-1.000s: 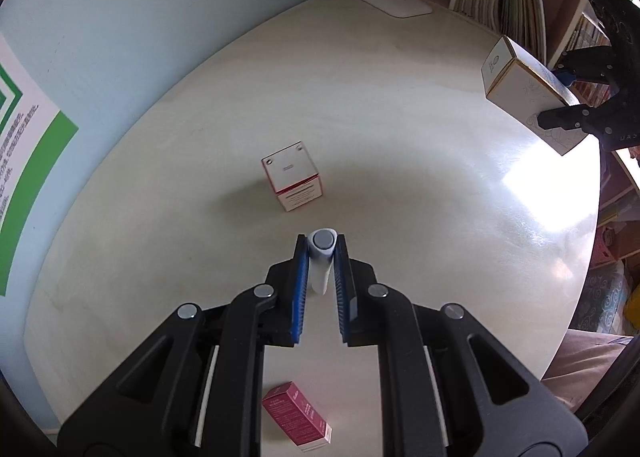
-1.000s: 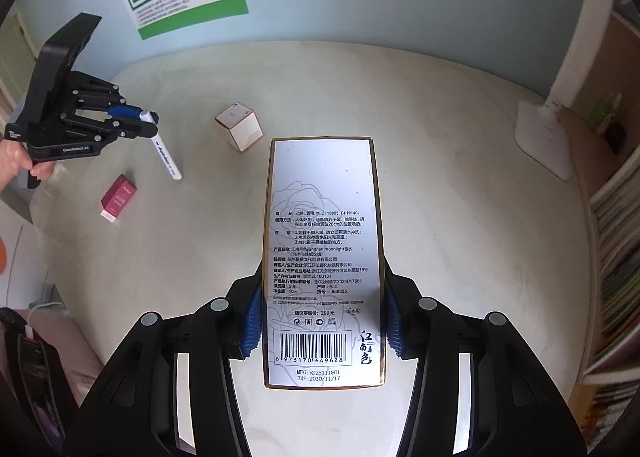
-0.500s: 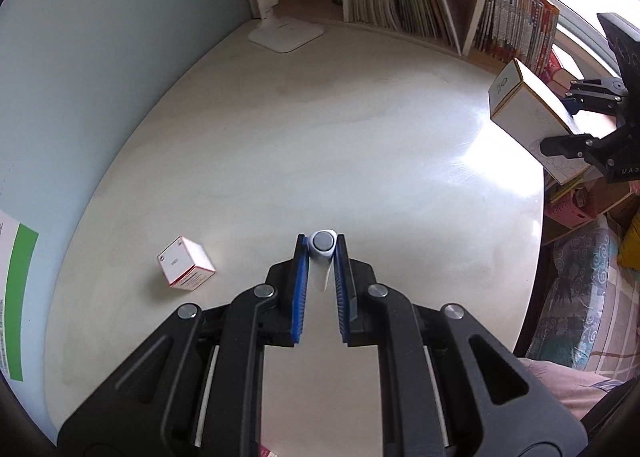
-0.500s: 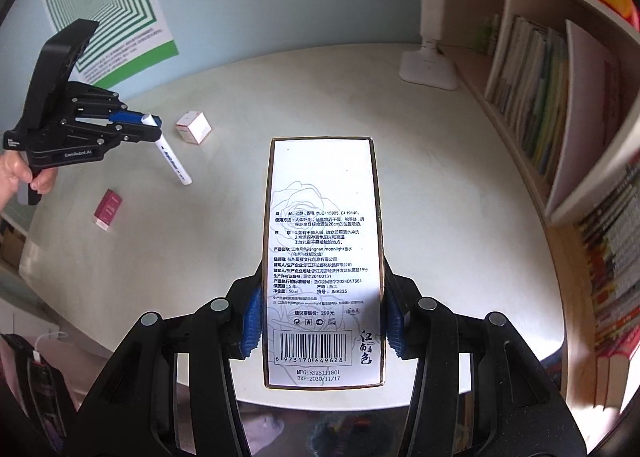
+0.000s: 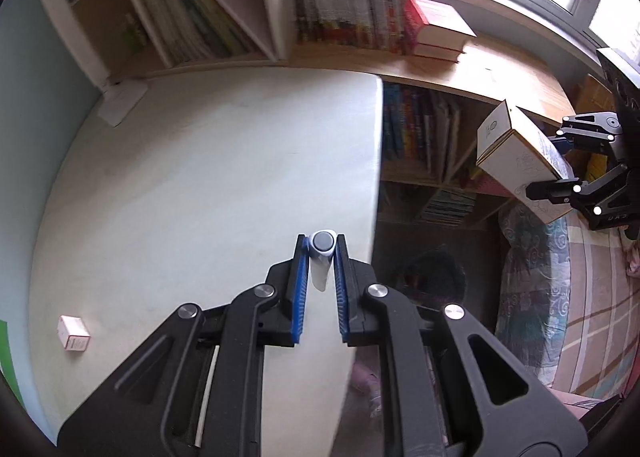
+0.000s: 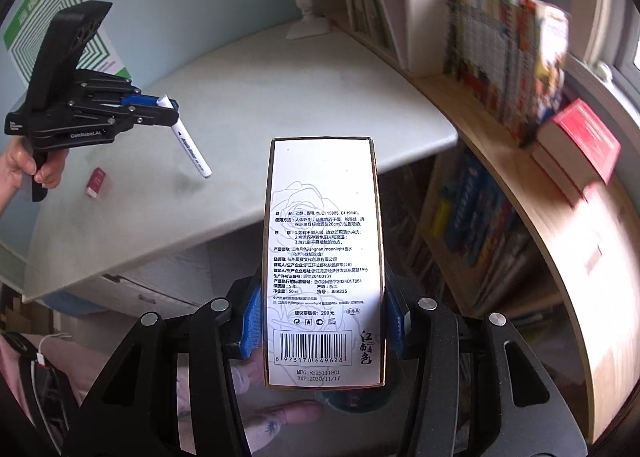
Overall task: Collect trash
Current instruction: 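Carry the marker and white-and-gold box over the wastebasket with both tools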
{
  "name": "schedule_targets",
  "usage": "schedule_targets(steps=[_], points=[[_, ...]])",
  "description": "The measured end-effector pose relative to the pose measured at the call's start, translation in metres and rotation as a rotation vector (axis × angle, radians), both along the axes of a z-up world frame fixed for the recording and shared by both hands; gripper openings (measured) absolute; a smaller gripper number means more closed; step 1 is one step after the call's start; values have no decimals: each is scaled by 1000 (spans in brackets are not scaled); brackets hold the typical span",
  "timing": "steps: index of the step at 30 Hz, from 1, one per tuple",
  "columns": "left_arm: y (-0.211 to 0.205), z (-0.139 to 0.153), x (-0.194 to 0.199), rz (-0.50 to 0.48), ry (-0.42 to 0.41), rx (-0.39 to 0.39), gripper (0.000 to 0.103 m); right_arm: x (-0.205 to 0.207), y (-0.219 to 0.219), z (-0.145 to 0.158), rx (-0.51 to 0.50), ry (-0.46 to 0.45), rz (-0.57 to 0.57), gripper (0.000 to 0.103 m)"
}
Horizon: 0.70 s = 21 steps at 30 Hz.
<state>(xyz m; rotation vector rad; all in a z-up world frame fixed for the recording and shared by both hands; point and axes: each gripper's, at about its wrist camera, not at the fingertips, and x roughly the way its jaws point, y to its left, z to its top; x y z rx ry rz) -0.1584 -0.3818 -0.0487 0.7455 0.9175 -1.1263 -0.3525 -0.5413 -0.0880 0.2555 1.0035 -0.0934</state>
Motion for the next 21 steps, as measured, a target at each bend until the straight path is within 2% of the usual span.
schedule_targets(steps=[4, 9, 14, 21], points=[[-34, -16, -67, -112, 13, 26, 11, -67, -17, -25, 46, 36, -98, 49], [-66, -50, -131, -209, 57, 70, 11, -124, -28, -61, 114, 64, -210, 49], [-82, -99, -169, -262, 112, 151, 11, -151, -27, -105, 192, 98, -289, 49], [-95, -166, -194, -286, 174, 246, 11, -166, -24, -172, 327, 133, -387, 49]])
